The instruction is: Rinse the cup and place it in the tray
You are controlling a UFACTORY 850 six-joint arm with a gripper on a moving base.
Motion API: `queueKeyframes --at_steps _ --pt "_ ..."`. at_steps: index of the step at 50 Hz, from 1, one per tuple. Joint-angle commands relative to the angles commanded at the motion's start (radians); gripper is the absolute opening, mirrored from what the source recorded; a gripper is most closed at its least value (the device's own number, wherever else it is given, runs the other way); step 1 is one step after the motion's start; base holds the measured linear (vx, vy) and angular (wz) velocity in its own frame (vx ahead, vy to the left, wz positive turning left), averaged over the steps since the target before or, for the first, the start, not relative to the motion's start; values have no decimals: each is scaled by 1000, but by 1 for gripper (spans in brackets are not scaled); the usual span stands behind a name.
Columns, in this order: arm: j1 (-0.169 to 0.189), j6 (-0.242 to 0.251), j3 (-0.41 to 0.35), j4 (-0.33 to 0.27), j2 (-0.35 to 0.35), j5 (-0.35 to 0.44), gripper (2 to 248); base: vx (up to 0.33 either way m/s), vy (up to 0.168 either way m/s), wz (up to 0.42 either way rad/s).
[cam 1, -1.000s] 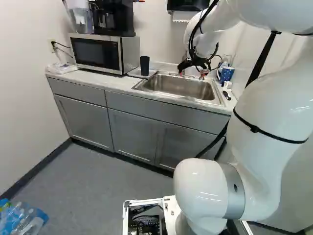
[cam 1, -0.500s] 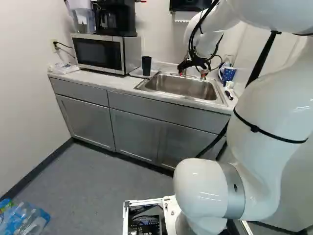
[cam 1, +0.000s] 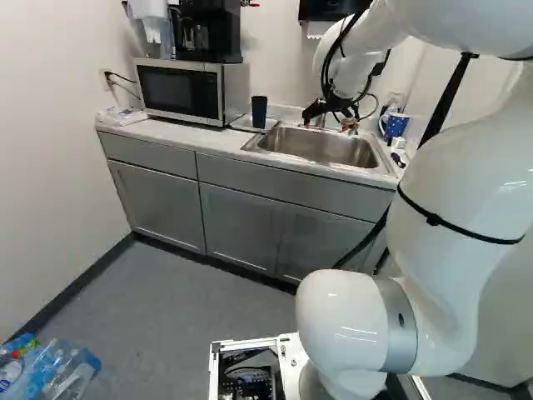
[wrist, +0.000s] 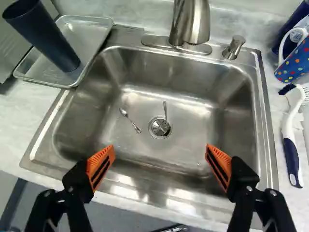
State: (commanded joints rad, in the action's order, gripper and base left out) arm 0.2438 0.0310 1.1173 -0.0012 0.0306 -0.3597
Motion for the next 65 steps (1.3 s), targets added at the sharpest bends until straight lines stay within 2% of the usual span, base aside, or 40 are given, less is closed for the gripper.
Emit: queueKeyframes --at_steps 14,65 --pt "0 0 0 0 0 0 247 -95 134 -77" --pt "0 0 0 0 0 0 247 -108 88 -302"
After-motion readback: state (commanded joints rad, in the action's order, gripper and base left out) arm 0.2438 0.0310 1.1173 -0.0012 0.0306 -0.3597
